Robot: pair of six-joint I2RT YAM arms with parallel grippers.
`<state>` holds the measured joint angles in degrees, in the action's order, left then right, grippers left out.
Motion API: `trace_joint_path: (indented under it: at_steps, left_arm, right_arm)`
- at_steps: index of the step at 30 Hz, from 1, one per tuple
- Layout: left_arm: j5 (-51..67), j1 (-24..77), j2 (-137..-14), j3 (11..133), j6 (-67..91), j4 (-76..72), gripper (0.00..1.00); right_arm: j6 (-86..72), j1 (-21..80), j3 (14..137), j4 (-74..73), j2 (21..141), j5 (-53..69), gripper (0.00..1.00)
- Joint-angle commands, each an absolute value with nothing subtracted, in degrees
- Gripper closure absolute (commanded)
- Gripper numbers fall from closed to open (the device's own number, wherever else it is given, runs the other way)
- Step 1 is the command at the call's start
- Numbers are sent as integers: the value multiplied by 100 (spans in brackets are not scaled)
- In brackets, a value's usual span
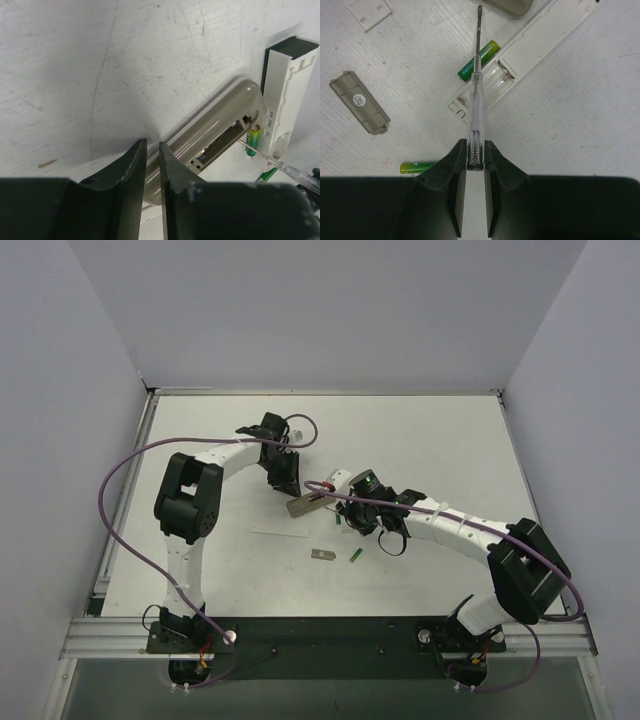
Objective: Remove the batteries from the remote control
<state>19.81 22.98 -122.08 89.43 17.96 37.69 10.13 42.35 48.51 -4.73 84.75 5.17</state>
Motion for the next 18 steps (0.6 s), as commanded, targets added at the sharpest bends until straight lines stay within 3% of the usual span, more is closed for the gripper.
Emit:
trace_joint_path:
  at_steps: [1, 10, 14, 18]
  left_arm:
    - [2364, 2382, -11786, 8649, 2012, 3402, 73]
    - [2453, 2452, -11628, 8455, 2197, 3120, 72]
    - [2119, 2373, -11575, 8569, 2276, 3051, 60]
    - [2048, 2285, -11636, 8797, 2382, 2866, 58]
  right_arm:
    - [1125, 4192, 5124, -545, 8499, 624, 100]
    - [1187, 4148, 5212, -720, 8368, 624, 100]
    - [1230, 4131, 5256, -984, 8104, 483, 100]
    - [1589, 4017, 5370, -1063, 8024, 781, 100]
